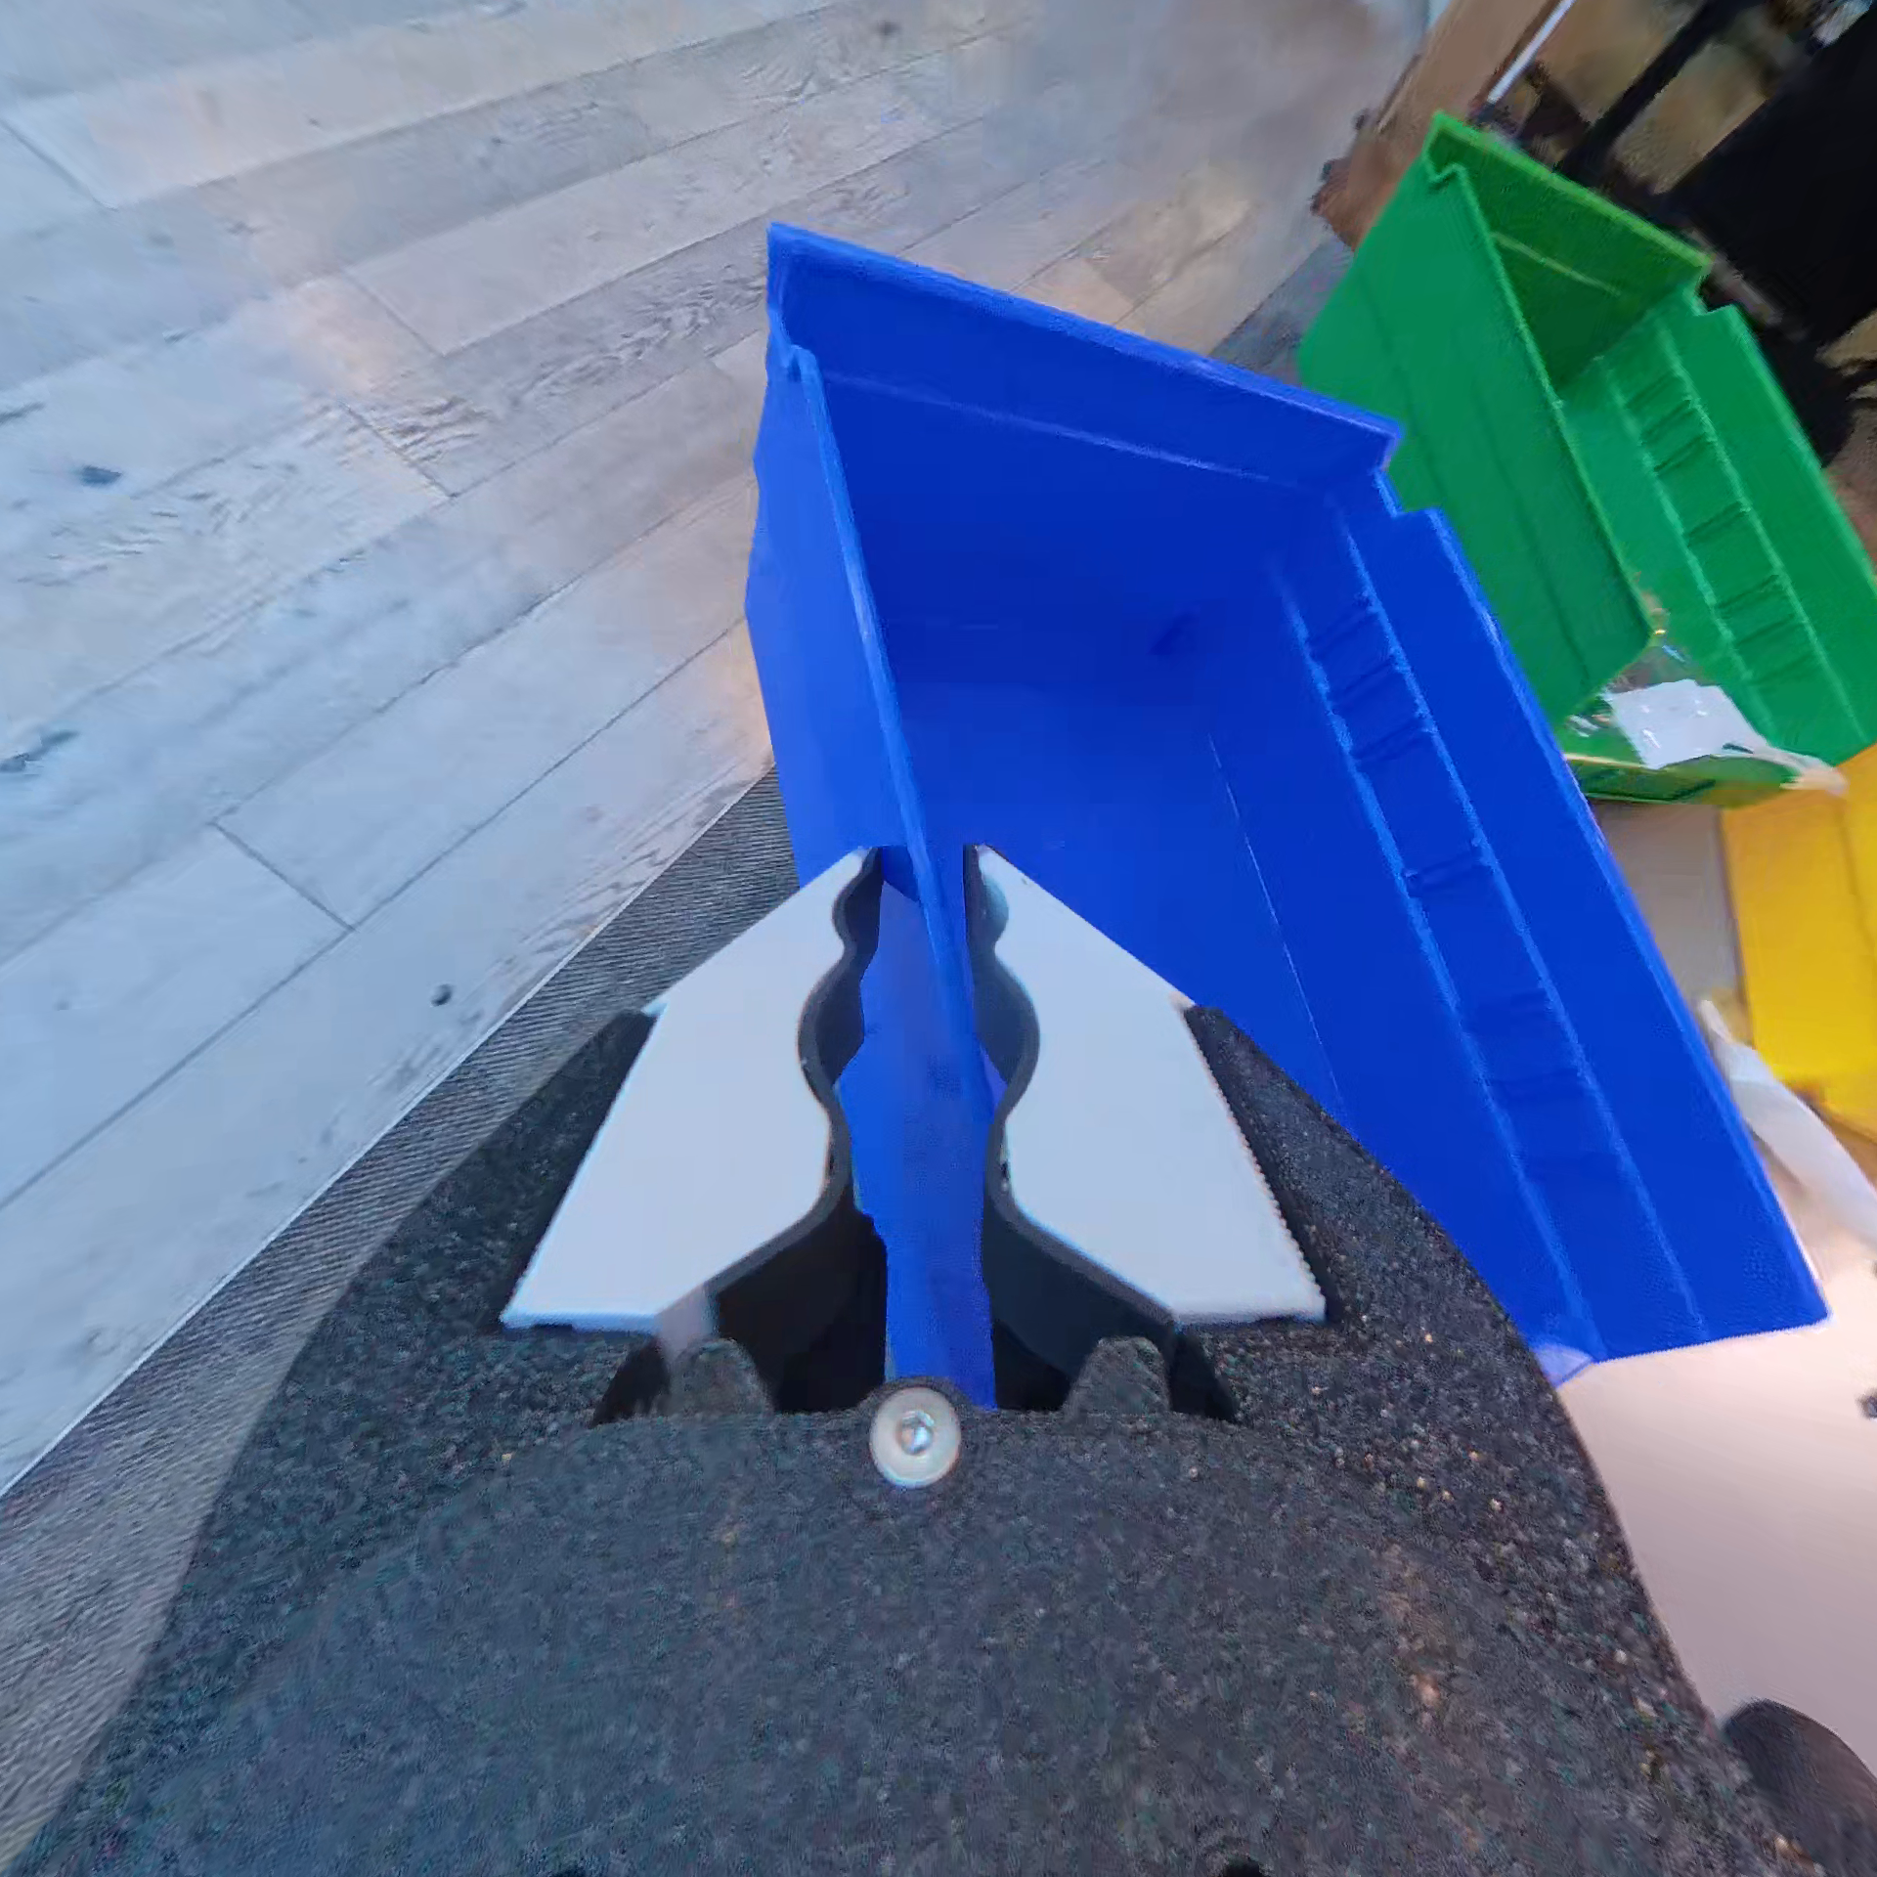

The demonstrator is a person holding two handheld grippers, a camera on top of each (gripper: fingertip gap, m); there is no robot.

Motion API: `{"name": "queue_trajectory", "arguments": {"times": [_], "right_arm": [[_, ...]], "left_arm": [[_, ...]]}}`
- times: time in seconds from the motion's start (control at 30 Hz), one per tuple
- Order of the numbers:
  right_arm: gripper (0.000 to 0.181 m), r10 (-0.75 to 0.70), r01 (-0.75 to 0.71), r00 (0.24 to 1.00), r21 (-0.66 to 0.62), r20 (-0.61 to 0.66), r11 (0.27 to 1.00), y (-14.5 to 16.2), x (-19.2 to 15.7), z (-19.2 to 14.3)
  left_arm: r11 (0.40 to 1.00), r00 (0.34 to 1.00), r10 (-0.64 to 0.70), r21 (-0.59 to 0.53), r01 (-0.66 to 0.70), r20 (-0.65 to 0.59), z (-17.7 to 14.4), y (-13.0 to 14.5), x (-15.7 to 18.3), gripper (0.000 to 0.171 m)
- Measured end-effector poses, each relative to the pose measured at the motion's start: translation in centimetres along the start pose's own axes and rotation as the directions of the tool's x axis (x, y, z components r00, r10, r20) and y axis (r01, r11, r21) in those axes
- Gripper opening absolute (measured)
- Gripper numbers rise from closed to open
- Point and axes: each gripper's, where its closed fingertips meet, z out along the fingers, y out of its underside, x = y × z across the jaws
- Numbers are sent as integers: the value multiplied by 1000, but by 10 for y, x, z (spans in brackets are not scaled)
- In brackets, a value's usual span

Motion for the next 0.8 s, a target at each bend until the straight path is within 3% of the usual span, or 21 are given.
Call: {"name": "queue_trajectory", "arguments": {"times": [0.13,0.27,0.33,0.4,0.47,0.53,0.6,0.7,0.73,0.8], "right_arm": [[0,9,-9,1000,-3,-9,1000,2,2,-1],[0,20,-20,1000,1,-10,1000,2,2,-1],[0,22,-22,1000,1,-8,1000,2,1,0],[0,20,-20,1000,-1,-8,1000,3,-1,1],[0,22,-22,1000,-3,-7,1000,3,-2,1],[0,28,-28,1000,2,-3,1000,3,-3,1],[0,28,-28,1000,1,4,1000,4,-5,3],[1,25,-25,1000,-3,13,1000,5,-9,5],[1,25,-25,1000,-3,18,1000,5,-10,5],[1,20,-20,1000,-3,23,1000,5,-12,6]], "left_arm": [[1000,993,1,-10,-2,-122,6,10,26,26],[978,956,187,-50,-203,-226,17,21,79,70],[954,929,253,-92,-286,-268,21,30,106,79],[886,887,447,-79,-456,-113,19,20,110,64],[750,750,659,25,-661,61,2,-7,137,56],[647,656,754,153,-747,13,-12,-10,204,50],[599,552,799,236,-765,-241,-20,27,286,45],[577,387,711,172,-798,-587,-19,117,374,45],[550,358,687,129,-825,-632,-9,144,390,43],[472,361,700,19,-882,-616,27,185,404,28]]}}
